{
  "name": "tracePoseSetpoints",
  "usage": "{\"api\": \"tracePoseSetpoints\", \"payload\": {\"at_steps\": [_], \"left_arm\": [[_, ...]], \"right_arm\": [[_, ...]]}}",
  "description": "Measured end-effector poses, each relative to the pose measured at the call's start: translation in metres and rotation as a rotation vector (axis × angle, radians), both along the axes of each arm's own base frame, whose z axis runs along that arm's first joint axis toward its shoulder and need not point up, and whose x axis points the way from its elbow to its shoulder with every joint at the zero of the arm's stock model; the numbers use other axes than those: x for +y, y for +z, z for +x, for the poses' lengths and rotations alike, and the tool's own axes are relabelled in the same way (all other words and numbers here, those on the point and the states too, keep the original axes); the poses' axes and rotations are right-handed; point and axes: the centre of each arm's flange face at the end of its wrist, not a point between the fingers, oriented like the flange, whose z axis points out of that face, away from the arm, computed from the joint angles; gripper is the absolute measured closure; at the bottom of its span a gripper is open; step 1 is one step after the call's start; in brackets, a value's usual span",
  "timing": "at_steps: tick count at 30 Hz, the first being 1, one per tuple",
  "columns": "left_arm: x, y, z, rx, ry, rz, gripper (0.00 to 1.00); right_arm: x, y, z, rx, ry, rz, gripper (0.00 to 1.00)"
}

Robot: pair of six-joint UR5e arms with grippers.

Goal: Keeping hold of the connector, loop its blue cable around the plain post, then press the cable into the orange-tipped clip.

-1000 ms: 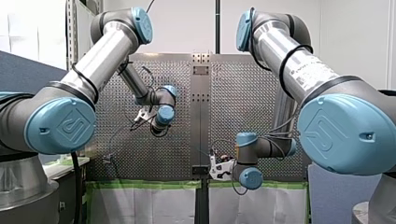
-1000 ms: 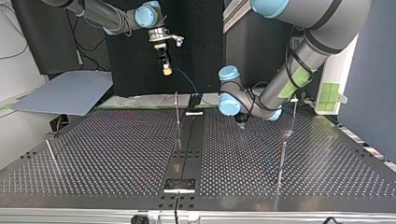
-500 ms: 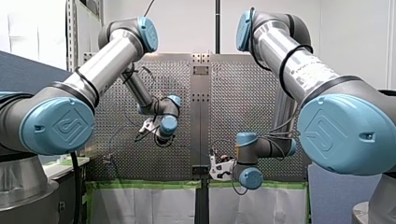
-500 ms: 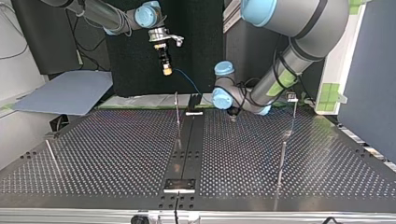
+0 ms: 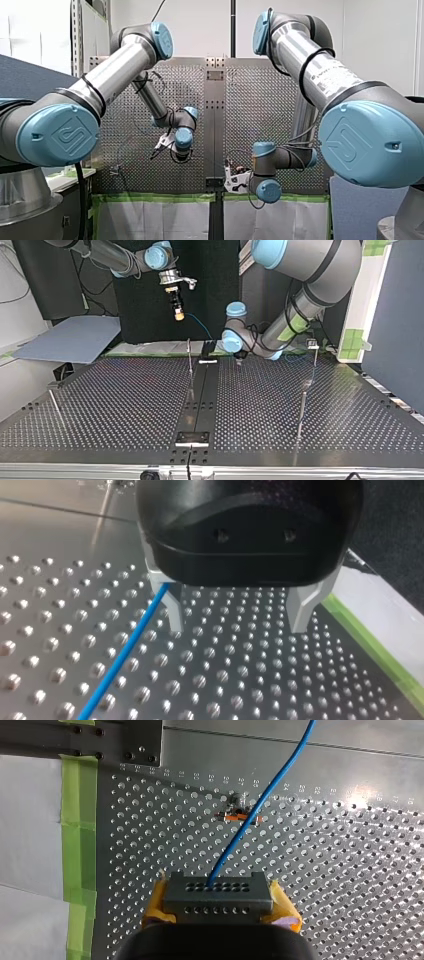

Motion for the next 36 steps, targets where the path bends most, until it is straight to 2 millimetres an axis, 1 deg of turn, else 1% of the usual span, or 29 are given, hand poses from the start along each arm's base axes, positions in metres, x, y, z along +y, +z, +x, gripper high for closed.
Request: {"api": "tracePoseSetpoints", "payload": {"at_steps": [5,11,26,36], "left_arm": [[-0.018,-0.007,-0.009,0.011,-0.043,-0.039,0.0],[-0.037,-0.009,-0.019,0.025,-0.092,-0.111,0.0],[-0.062,-0.012,-0.037,0.107,-0.167,-0.278,0.0],[-0.072,-0.014,-0.046,0.175,-0.223,-0.362,0.0]], "right_arm": [[0.0,0.0,0.0,0.001,0.0,0.001,1.0],[0.0,0.0,0.0,0.001,0.0,0.002,1.0],[0.0,0.0,0.0,0.002,-0.001,0.002,1.0],[-0.003,0.0,-0.004,0.006,-0.012,0.008,1.0]]}}
